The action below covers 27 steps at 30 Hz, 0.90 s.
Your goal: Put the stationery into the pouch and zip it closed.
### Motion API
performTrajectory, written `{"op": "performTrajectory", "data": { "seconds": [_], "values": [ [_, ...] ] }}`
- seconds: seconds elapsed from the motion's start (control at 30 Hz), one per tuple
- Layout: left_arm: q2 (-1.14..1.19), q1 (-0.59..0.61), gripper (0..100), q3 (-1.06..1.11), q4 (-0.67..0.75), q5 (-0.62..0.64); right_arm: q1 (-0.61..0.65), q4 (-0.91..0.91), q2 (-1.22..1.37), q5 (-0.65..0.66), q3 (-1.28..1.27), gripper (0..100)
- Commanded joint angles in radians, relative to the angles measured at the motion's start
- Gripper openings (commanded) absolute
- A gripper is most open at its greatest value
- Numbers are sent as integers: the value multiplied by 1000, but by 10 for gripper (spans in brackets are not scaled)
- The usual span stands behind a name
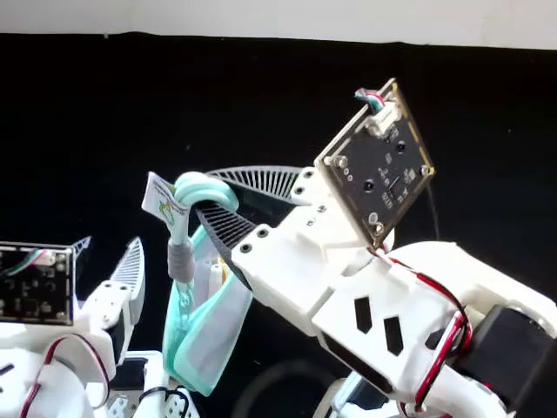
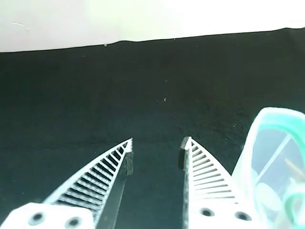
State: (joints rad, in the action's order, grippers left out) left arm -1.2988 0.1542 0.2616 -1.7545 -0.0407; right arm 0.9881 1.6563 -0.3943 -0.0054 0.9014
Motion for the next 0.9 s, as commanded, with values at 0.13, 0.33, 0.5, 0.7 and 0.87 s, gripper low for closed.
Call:
{"op": "performTrajectory", "data": {
  "seconds": [0.13, 0.33, 0.5, 0.7, 0.87],
  "values": [
    [-51, 2, 189, 8, -12, -6, -15, -47, -4, 38, 1, 6],
    [-104, 2, 189, -68, -12, -6, -15, -87, 13, 34, 1, 6],
    [-173, 2, 189, -130, -14, -6, -15, -113, 96, 34, 8, 6],
    [-223, -82, 188, -119, -14, -5, -15, -136, 150, 34, 62, 6],
    [-232, -225, 160, 10, -14, -2, -16, -94, 186, 34, 179, 6]
  ]
}}
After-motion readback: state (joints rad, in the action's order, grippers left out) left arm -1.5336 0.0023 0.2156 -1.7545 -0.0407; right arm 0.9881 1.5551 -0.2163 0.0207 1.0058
